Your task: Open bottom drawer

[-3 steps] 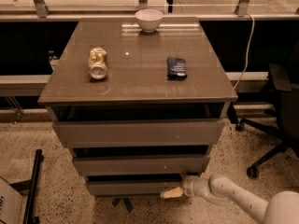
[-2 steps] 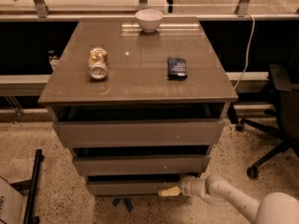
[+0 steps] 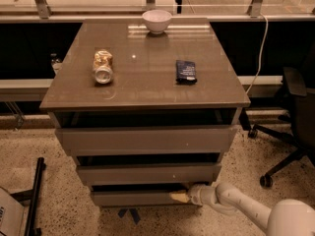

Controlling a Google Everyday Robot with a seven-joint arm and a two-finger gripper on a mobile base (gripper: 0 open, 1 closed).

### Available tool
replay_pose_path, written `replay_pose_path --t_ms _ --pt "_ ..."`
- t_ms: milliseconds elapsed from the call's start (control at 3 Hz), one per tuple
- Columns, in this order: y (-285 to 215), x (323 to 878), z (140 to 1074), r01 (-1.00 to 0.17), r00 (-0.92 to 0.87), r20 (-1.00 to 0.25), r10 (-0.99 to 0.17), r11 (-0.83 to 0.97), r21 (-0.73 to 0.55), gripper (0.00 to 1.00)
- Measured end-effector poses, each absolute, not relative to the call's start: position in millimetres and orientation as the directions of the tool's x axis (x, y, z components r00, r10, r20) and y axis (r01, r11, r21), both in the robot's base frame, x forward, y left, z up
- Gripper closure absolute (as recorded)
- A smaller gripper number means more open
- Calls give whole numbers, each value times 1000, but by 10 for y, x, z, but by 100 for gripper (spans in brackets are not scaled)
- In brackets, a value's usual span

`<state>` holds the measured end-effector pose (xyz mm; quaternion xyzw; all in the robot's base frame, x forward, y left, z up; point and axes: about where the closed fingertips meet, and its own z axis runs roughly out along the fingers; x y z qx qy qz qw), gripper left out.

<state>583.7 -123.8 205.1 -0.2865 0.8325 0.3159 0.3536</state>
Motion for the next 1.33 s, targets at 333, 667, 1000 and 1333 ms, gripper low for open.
replay_pose_path --t_ms 333,667,1000,1333 --pt "-1229 5639 2038 -758 -551 -712 -435 618 209 71" --pt "-1346 5490 2059 -827 -489 -578 -653 557 70 62" --pt "-1279 5116 1929 -853 -481 -524 -703 512 96 31" --pt "-1279 5116 1929 -853 -481 -524 -703 512 96 7"
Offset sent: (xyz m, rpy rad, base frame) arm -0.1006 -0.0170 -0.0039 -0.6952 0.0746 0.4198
